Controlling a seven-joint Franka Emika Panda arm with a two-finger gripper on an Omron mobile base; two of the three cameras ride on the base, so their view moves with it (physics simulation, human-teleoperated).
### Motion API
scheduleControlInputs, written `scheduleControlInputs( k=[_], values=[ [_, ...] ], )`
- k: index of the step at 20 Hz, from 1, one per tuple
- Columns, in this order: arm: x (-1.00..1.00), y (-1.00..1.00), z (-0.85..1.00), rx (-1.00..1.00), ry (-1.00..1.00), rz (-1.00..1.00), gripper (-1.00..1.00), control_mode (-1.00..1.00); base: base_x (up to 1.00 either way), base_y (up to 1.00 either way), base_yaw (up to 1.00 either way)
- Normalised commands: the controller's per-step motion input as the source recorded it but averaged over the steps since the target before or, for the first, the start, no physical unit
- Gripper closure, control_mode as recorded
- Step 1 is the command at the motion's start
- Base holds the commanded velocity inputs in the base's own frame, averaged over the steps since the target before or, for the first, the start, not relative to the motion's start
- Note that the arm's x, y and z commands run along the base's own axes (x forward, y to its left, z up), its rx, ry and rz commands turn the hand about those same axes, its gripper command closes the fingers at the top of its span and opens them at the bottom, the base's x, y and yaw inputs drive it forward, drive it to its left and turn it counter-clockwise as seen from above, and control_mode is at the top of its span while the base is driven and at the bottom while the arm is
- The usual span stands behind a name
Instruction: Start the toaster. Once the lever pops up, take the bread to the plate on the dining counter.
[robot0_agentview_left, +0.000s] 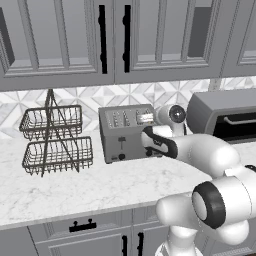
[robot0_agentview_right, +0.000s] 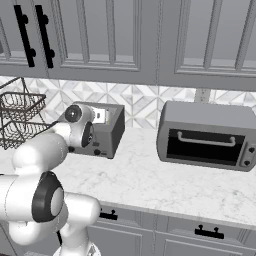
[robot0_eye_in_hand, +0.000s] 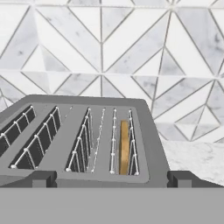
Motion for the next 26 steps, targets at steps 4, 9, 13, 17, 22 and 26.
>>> scheduleControlInputs(
  k=[4,9,13,17,22,26],
  values=[
    [0.0,-0.1,-0.07,0.0,0.0,0.0,-1.0,-1.0,0.0,0.0,0.0],
    [0.0,-0.02,-0.14,0.0,0.0,-0.02,-1.0,-1.0,0.0,0.0,0.0],
    [0.03,0.0,-0.01,0.0,0.0,-0.01,-1.0,-1.0,0.0,0.0,0.0],
    [0.21,0.0,0.0,0.0,0.0,-0.01,-1.0,-1.0,0.0,0.0,0.0],
    [0.19,0.0,0.0,0.01,0.0,-0.03,-1.0,-1.0,0.0,0.0,0.0],
    [0.15,0.0,0.0,0.0,0.0,-0.04,-1.0,-1.0,0.0,0.0,0.0]
  ],
)
